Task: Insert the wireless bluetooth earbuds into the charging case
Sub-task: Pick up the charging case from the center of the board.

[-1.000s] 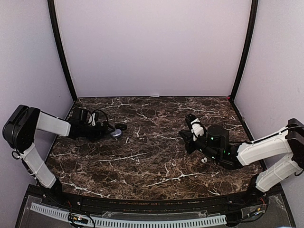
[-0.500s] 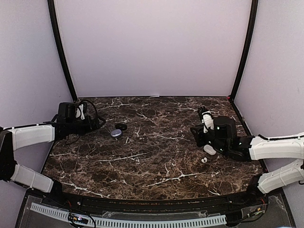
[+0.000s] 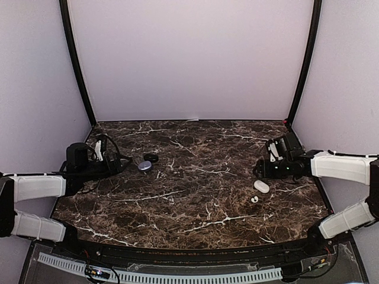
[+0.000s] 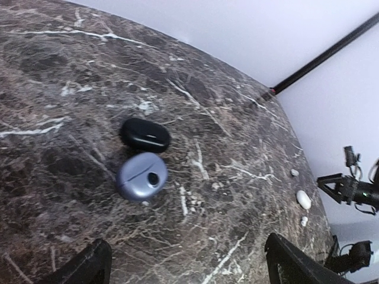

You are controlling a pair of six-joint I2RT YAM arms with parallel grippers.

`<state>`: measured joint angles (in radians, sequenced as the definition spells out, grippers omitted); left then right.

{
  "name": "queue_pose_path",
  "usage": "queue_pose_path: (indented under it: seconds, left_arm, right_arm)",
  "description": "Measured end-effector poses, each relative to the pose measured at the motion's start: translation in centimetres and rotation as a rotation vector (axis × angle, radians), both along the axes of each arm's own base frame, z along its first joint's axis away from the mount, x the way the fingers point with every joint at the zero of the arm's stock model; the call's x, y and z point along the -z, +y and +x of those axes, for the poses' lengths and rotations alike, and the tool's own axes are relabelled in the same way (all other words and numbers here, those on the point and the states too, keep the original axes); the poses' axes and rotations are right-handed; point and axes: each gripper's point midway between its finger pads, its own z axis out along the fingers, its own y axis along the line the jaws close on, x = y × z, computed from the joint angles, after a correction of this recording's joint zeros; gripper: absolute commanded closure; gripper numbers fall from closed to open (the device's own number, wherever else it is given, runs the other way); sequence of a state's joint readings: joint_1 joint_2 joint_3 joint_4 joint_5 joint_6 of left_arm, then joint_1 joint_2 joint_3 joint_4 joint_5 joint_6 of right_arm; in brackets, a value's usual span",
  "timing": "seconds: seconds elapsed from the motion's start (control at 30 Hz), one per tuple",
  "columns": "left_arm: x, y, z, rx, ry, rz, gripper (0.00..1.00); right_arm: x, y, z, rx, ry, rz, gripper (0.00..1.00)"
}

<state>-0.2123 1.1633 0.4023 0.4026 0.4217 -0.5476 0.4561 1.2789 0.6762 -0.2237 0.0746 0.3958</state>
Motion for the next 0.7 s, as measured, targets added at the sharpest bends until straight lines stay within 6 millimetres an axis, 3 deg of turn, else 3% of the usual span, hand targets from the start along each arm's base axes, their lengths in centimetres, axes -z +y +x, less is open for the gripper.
queue_pose_path:
  seconds: [0.17, 0.33, 0.7]
  left_arm:
    - [-1.7, -2.5, -1.0, 0.136, -0.094, -0.059, 0.06]
    - [-3.3, -4.6, -2.0, 0.237, -0.194, -0.073, 0.06]
    - [-3.1, -5.8, -4.3, 0.350, -0.283, -0.080, 0.07]
  right_arm:
    - [2.9, -1.4, -0.7, 0.007, 0.149, 0.014, 0.22]
    - [3.6, -0.2, -0.6, -0.074, 0.204, 0.013, 0.32]
    - [5.0, -0.4, -1.9, -0.107, 0.277, -0.041, 0.38]
